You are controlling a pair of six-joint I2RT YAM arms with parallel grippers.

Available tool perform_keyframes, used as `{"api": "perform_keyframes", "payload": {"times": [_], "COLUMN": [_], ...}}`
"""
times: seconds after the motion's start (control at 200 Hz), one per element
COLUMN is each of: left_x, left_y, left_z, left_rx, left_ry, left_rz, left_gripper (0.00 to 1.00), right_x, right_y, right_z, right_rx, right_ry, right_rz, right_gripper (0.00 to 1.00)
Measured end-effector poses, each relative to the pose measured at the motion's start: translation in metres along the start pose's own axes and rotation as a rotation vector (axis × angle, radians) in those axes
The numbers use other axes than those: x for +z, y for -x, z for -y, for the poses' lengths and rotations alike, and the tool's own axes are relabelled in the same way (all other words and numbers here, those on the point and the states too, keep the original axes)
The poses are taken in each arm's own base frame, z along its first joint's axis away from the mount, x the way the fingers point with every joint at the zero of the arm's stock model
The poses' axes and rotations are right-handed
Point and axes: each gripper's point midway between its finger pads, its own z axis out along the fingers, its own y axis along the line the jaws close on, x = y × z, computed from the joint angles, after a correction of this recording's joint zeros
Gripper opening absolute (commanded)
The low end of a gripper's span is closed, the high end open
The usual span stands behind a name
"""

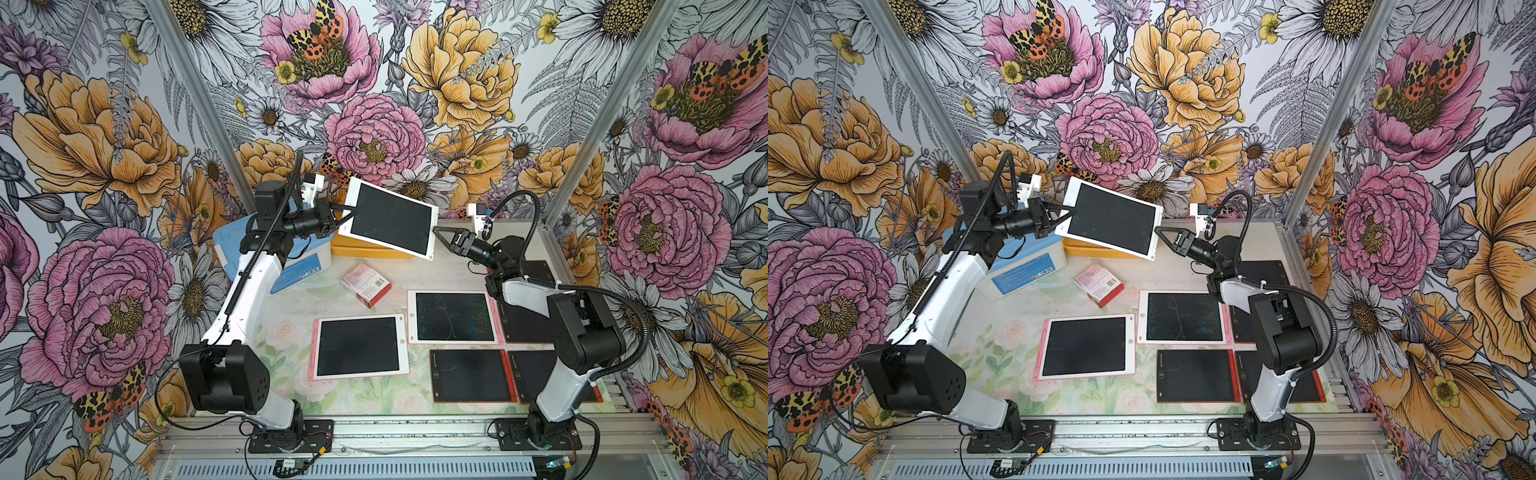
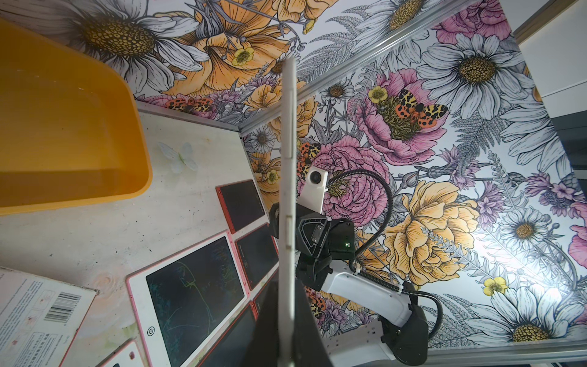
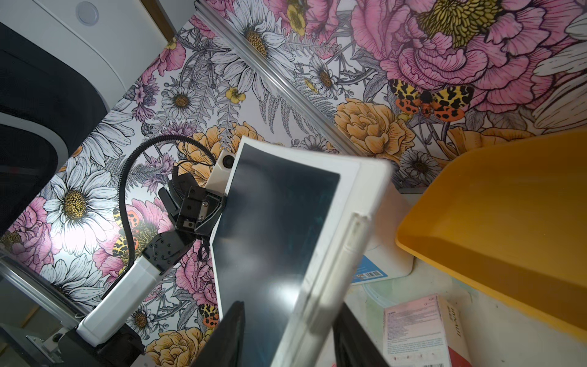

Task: Take out the writing tablet from the storage box
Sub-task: Place the writing tablet at the center of the board.

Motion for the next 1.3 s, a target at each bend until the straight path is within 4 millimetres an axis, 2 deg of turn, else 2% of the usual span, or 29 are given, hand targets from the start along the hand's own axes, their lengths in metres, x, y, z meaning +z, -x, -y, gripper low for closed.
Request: {"api": "perform_keyframes", "payload": {"times": [0.08, 0.26, 0.475, 0.645, 0.77, 0.855, 0.95, 1.031, 1.161, 1.301], "left_x": [0.004, 0.006, 0.004, 0.01, 0.017, 0.021, 0.023, 0.024, 0.025, 0.029], "left_y": [-0.002, -0.002, 0.0, 0.001, 0.003, 0.005, 0.007, 0.009, 0.011, 0.011], "left_z": [-0.004, -0.005, -0.007, -0.022, -0.031, -0.033, -0.032, -0.028, -0.028, -0.035], "left_rx": [-0.005, 0.005, 0.015, -0.013, -0.028, -0.026, -0.011, 0.001, 0.006, -0.013], "left_ry": [0.001, 0.001, 0.006, 0.017, 0.018, 0.016, 0.012, 0.006, 0.012, 0.024], "left_rz": [-0.011, -0.015, -0.008, -0.021, -0.035, -0.043, -0.044, -0.044, -0.035, -0.037], "left_gripper": [0.0, 0.0, 0.0, 0.0, 0.0, 0.06, 0.08, 0.17, 0.39, 0.5], "right_x": [0.003, 0.005, 0.004, 0.001, -0.003, -0.005, -0.006, -0.007, -0.012, -0.021], "right_y": [-0.004, -0.011, -0.009, -0.008, -0.009, -0.01, -0.006, -0.004, 0.003, 0.007], "right_z": [0.003, 0.017, 0.018, 0.014, 0.019, 0.022, 0.02, 0.016, 0.004, -0.003], "right_rx": [0.011, 0.043, 0.043, 0.044, 0.071, 0.088, 0.098, 0.095, 0.061, 0.037], "right_ry": [0.003, -0.013, -0.015, -0.015, -0.035, -0.045, -0.048, -0.048, -0.036, -0.038], "right_rz": [-0.011, -0.02, -0.017, -0.012, 0.002, 0.012, 0.028, 0.041, 0.061, 0.078], "right_gripper": [0.52, 0.4, 0.31, 0.22, 0.18, 0.14, 0.1, 0.1, 0.08, 0.02]}}
